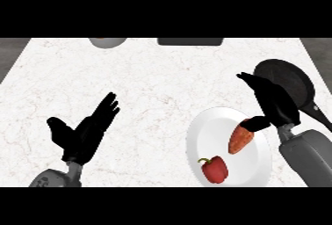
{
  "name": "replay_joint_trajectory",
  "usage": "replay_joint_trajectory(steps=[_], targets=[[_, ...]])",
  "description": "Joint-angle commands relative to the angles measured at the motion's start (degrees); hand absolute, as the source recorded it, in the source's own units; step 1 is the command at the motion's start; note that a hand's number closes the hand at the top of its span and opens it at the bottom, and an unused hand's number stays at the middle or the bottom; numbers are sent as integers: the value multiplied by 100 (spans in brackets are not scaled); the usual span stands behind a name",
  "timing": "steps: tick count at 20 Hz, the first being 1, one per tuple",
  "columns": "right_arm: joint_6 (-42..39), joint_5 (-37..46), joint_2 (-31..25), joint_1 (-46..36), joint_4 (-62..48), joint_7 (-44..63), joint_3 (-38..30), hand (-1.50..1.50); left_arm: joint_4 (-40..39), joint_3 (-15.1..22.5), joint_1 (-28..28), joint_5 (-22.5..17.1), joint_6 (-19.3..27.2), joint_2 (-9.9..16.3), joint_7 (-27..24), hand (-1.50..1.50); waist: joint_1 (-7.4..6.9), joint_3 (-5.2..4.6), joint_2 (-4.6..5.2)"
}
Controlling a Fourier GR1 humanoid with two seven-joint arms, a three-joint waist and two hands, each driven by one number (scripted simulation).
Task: Pick the sweet potato from the plate and place it in the pan
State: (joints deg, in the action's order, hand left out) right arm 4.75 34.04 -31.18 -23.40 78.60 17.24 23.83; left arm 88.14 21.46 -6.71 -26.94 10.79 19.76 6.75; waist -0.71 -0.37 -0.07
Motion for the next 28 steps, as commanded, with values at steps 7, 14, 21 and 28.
replay_joint_trajectory(steps=[7,14,21,28], targets=[[-3522,519,693,-1221,-442,3184,1311,-150,-184,-144,-317,-64,-151,-7,70,0,-138,-7,19],[-5128,-34,2007,-1667,-1227,4846,1144,-150,110,29,101,48,-29,-99,88,0,-88,23,-18],[-4826,165,2630,-1577,-1730,5314,908,-150,17,47,111,230,-17,-238,2,0,35,32,-10],[-5107,659,2348,-1606,-1878,5094,951,-150,182,-337,-14,22,-199,-29,272,0,54,34,-10]])
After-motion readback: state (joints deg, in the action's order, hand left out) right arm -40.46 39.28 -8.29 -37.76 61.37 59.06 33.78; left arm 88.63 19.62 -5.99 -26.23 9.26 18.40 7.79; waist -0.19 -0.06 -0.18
